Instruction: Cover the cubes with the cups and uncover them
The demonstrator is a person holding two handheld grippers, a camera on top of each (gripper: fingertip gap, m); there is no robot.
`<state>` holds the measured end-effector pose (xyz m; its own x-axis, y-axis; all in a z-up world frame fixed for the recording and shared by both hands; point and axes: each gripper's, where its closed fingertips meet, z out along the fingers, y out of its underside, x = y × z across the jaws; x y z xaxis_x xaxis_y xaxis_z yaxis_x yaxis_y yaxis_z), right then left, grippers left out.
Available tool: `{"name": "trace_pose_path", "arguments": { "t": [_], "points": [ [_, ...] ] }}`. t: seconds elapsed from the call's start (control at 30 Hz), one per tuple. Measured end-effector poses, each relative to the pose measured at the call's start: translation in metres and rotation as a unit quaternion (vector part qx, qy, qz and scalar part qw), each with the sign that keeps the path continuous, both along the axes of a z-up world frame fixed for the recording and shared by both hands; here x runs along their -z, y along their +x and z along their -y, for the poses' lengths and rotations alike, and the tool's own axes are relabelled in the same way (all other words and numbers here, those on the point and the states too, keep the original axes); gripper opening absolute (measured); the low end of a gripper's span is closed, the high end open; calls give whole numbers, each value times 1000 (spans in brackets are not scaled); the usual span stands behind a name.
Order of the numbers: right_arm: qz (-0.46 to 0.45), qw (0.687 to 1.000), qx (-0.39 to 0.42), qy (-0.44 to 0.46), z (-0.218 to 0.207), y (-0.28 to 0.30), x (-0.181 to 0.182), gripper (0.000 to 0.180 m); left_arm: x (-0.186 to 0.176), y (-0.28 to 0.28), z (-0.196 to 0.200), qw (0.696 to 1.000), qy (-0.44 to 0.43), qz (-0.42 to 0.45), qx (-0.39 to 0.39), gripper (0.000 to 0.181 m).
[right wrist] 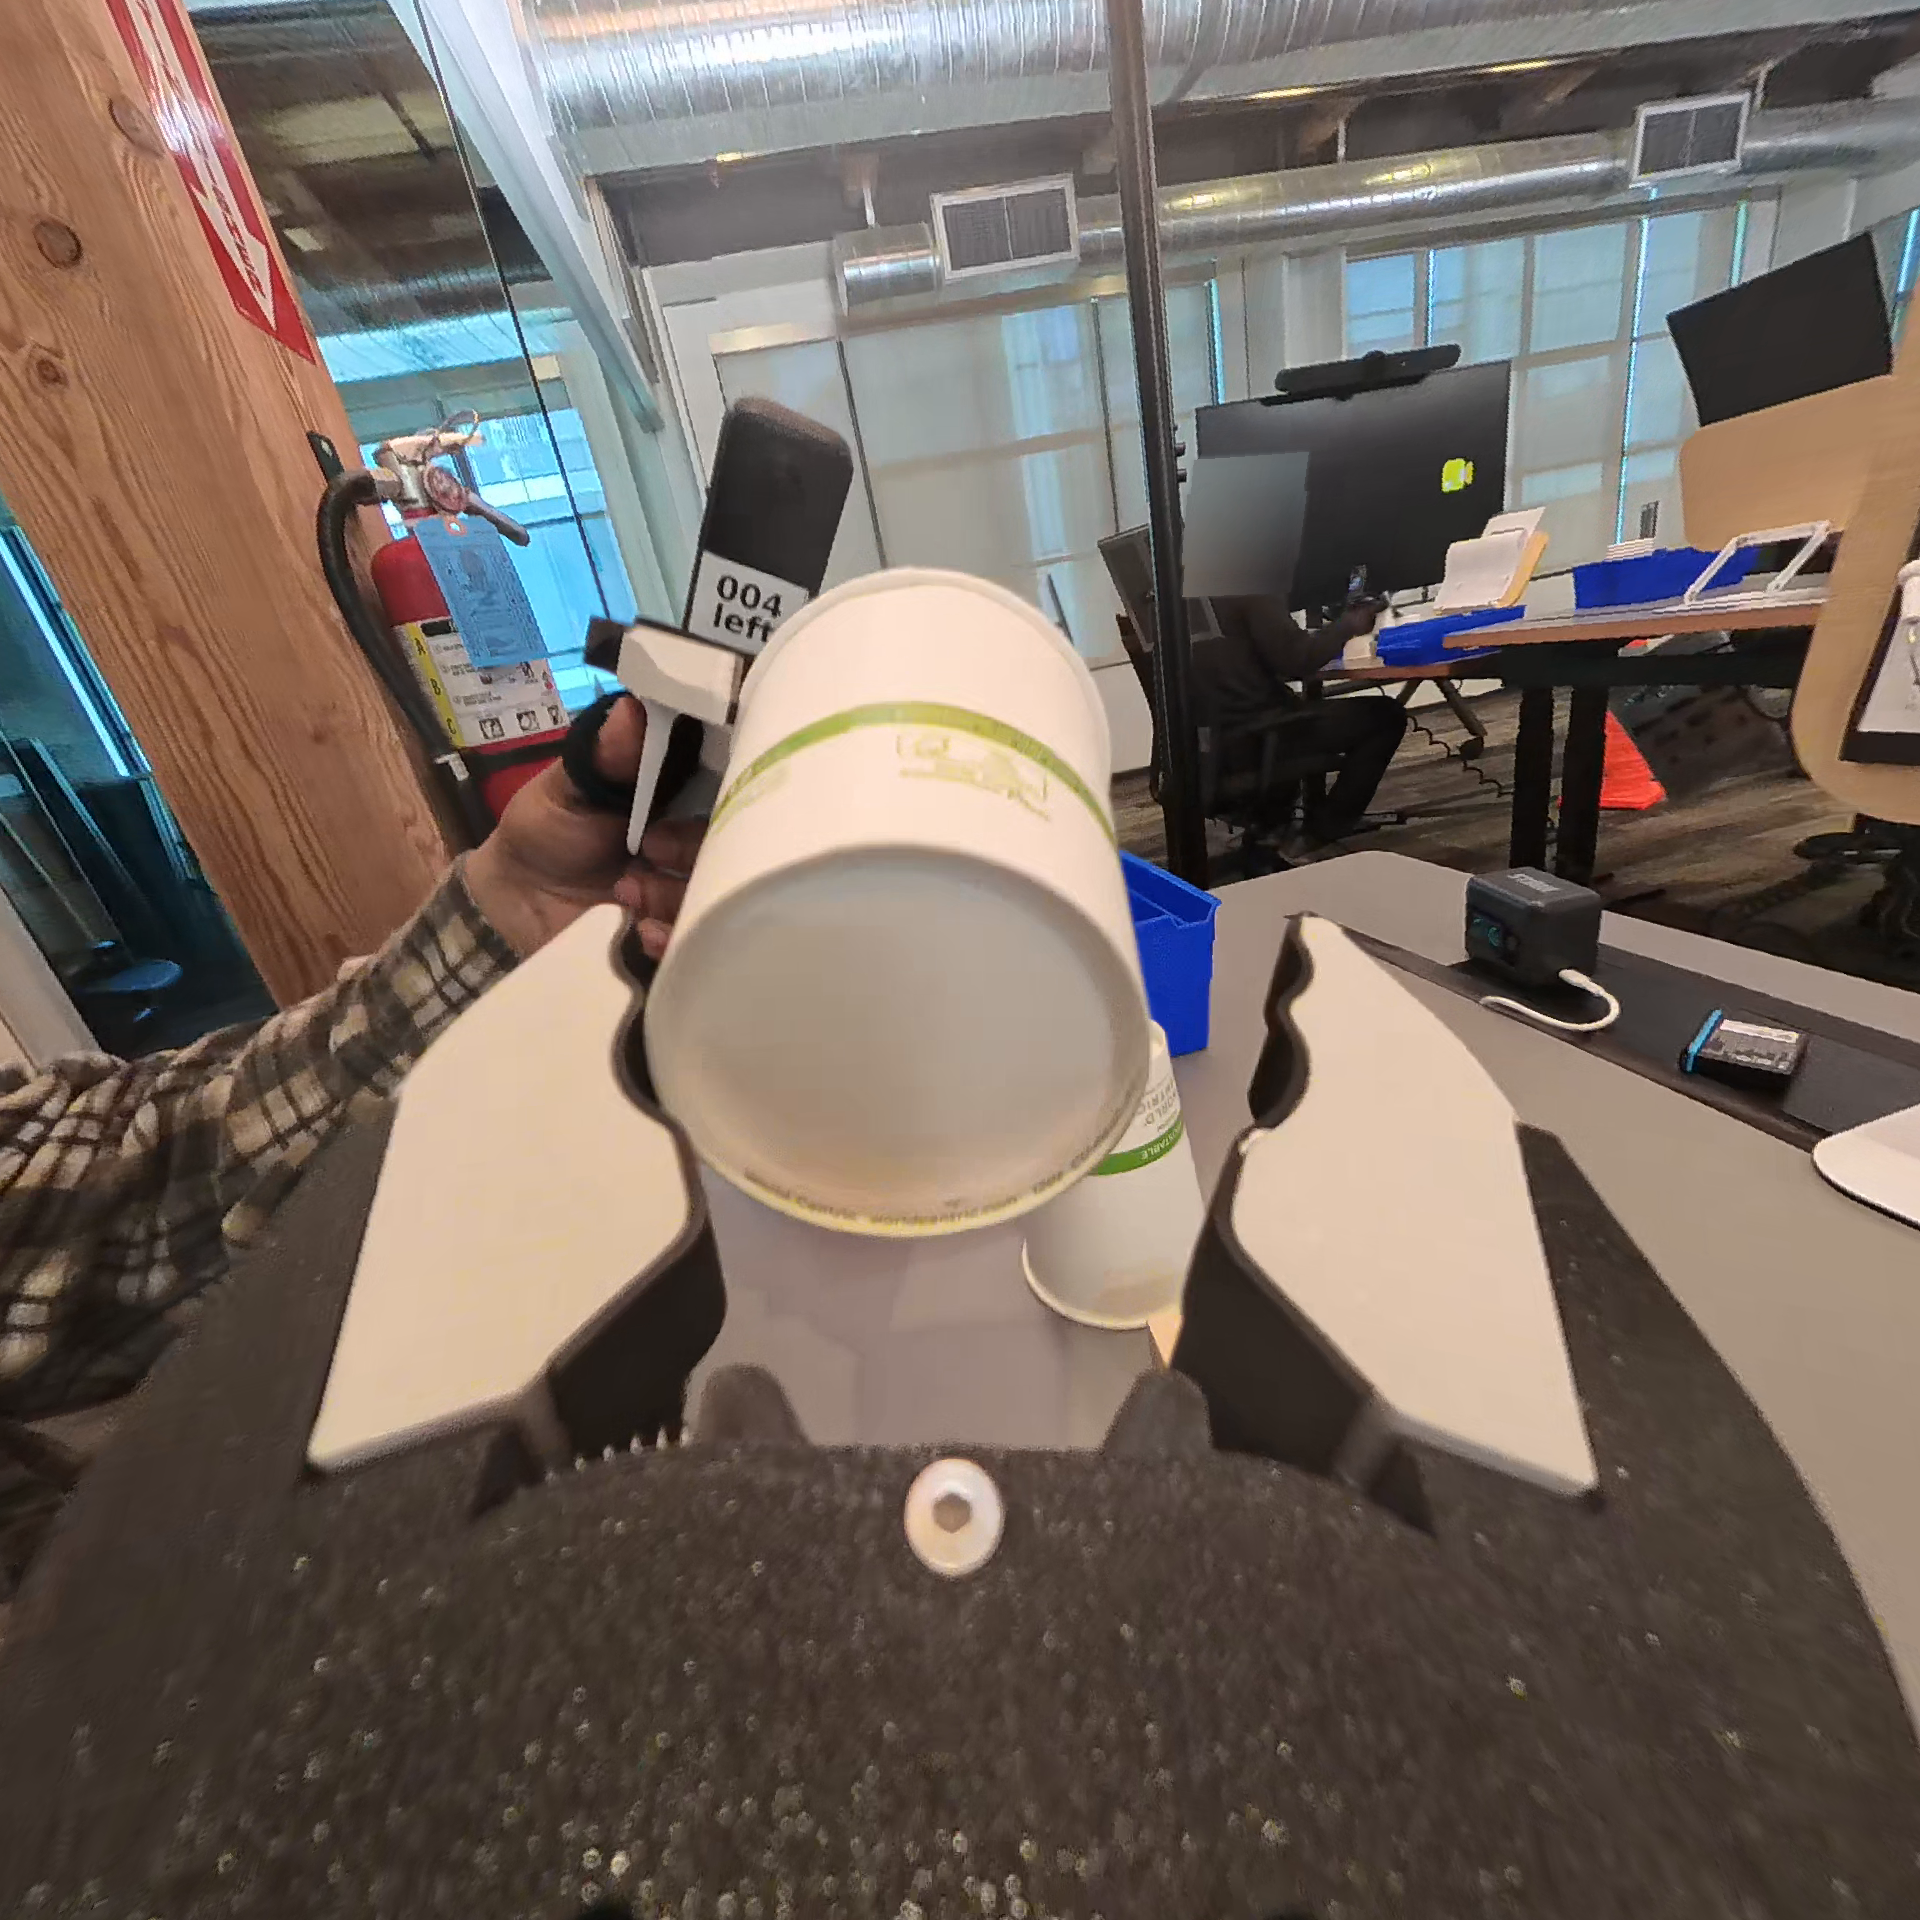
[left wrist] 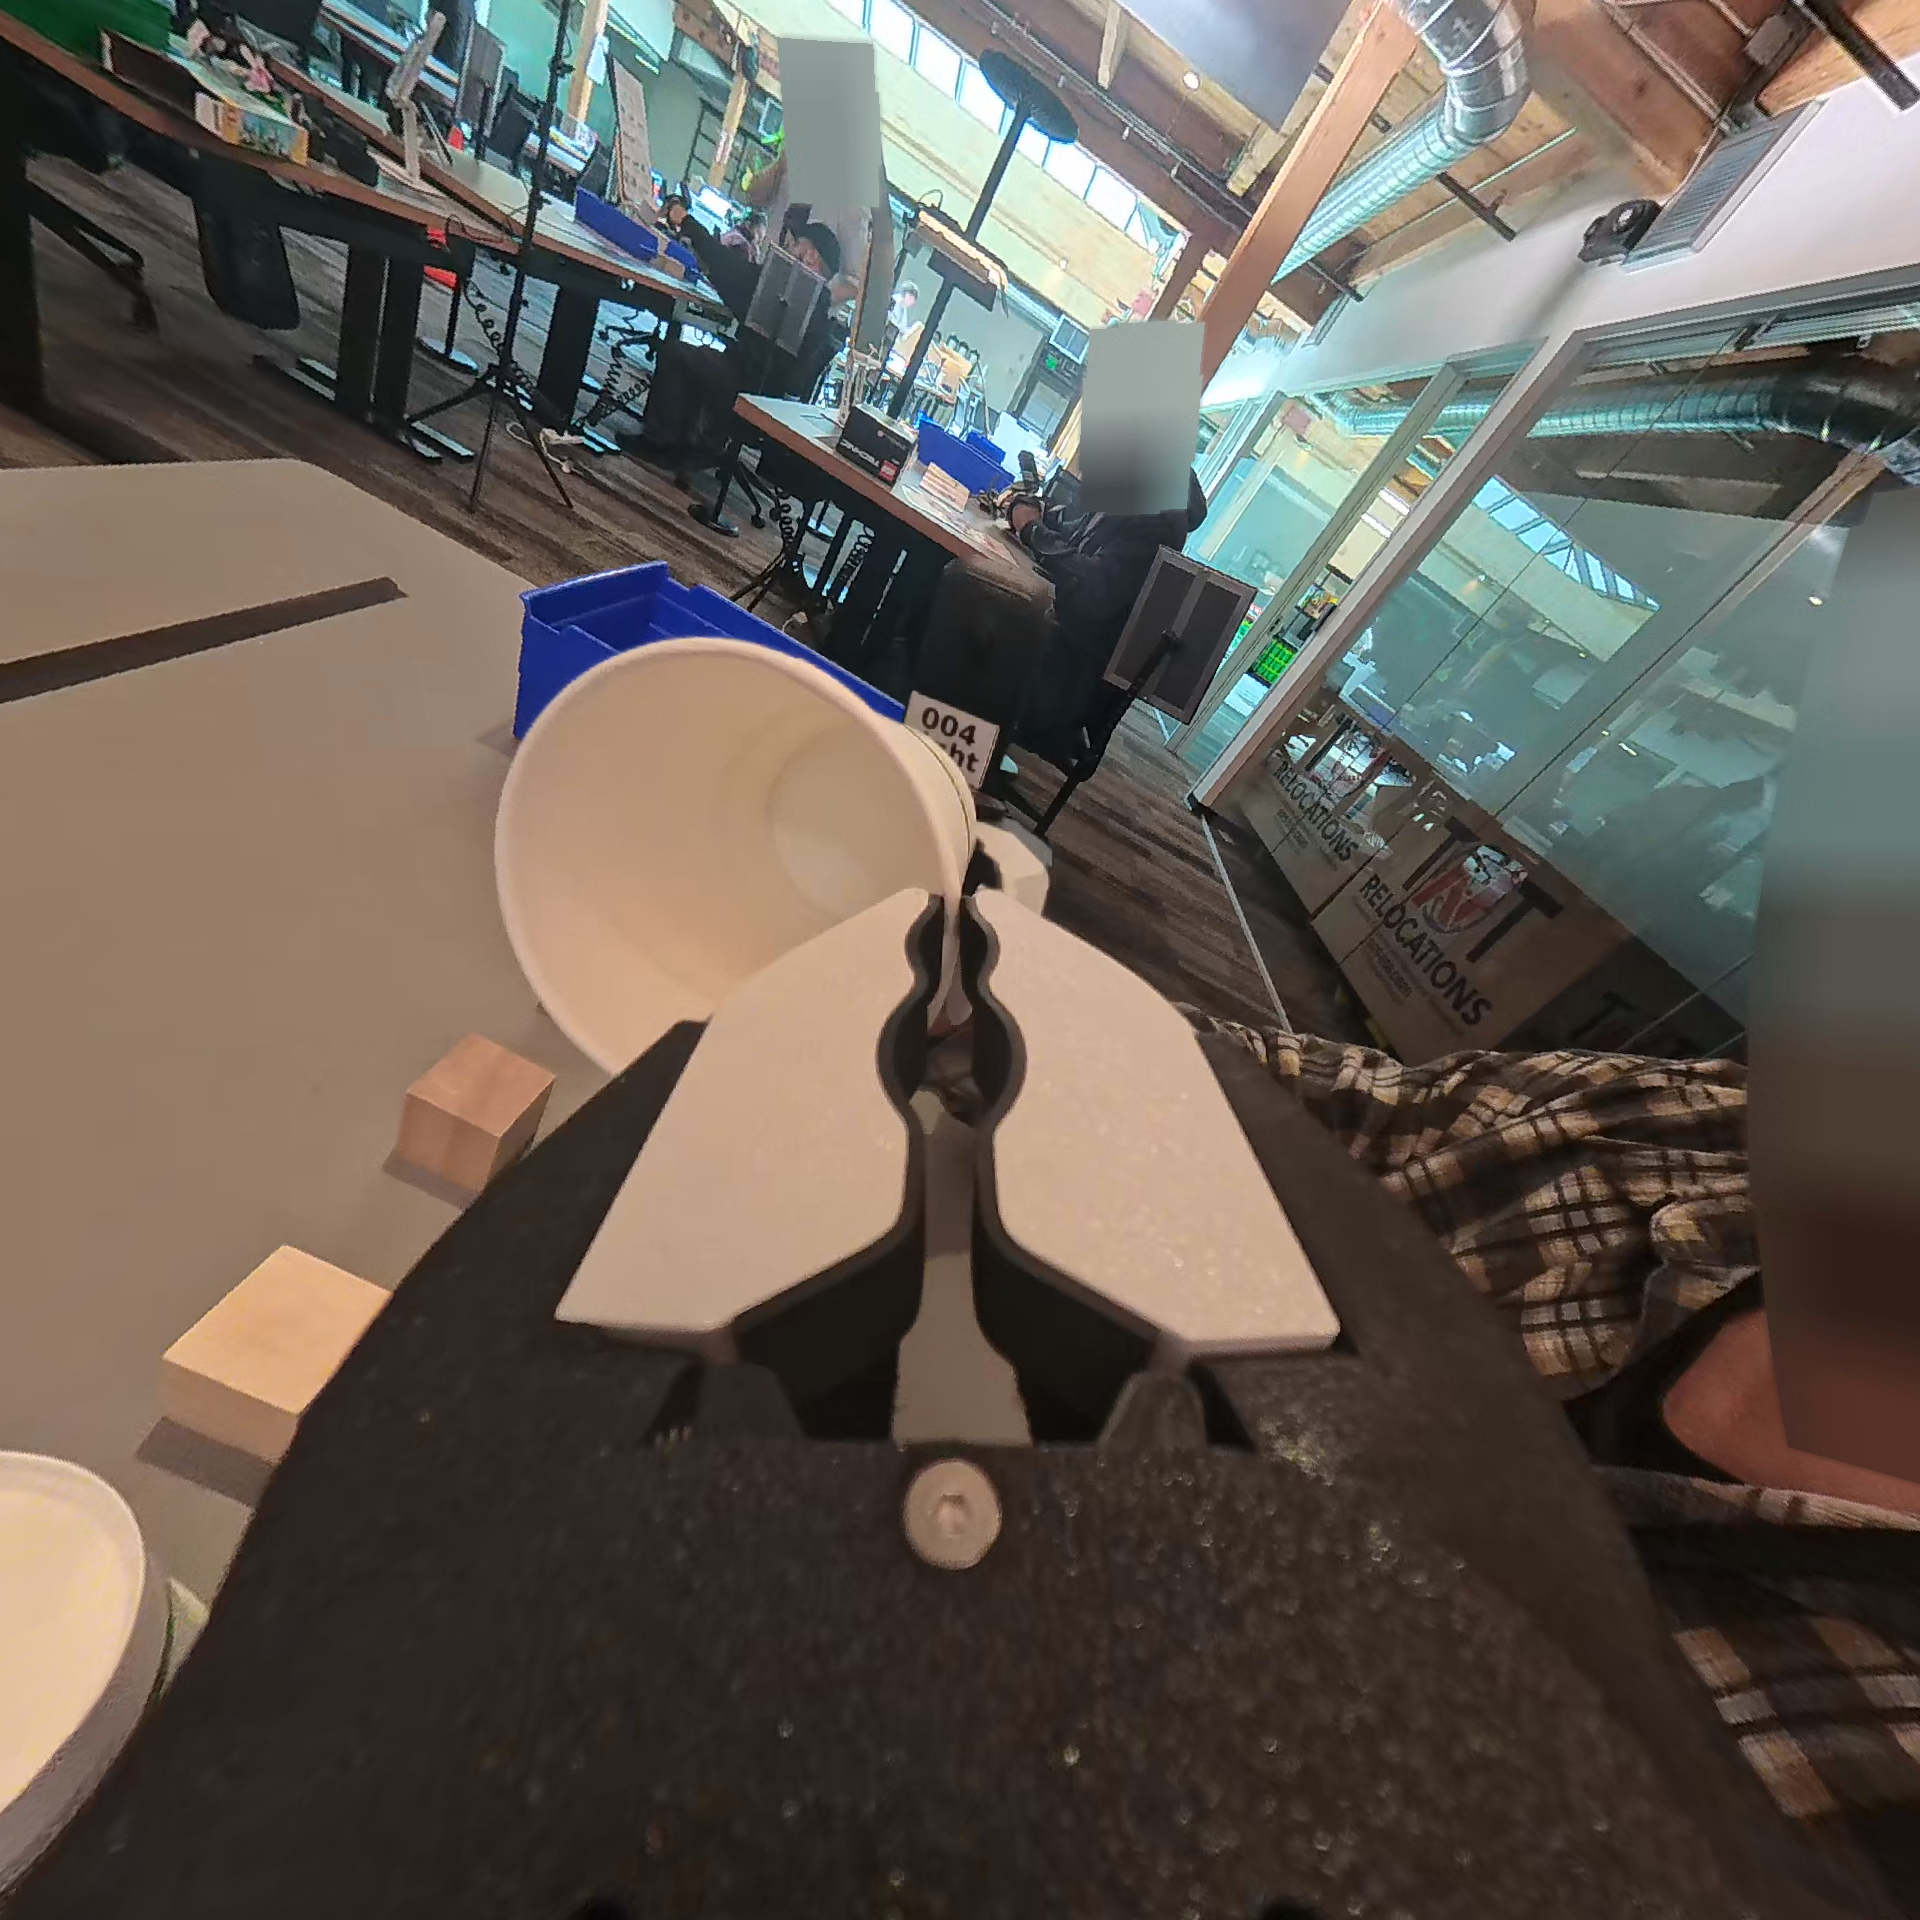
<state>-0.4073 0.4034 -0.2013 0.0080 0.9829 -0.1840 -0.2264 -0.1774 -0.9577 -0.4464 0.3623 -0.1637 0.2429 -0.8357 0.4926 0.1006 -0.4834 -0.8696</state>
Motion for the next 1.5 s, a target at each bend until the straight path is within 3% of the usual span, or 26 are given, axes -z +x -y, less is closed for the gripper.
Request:
{"name": "trace_pose_path", "arguments": {
  "t": [0.13, 0.97, 1.07, 1.37, 1.5],
  "points": [
    [11, 1000, -11, -2, -1, 4, 0, 84, 2, 0, 1, 1000, 0, 9, 1, 2],
    [132, 988, 26, 82, -14, 27, -16, 82, 28, 4, -2, 998, -41, 55, 12, 9],
    [147, 984, 9, 98, -11, 28, -13, 45, 32, 2, -3, 997, -45, 55, 5, 10],
    [268, 960, 12, 77, -11, 29, 49, 88, 41, -9, 4, 997, -45, 58, -15, 11],
    [300, 950, -4, 84, -3, 30, 61, 89, 42, -16, 11, 997, -36, 58, -23, 13]
  ]
}}
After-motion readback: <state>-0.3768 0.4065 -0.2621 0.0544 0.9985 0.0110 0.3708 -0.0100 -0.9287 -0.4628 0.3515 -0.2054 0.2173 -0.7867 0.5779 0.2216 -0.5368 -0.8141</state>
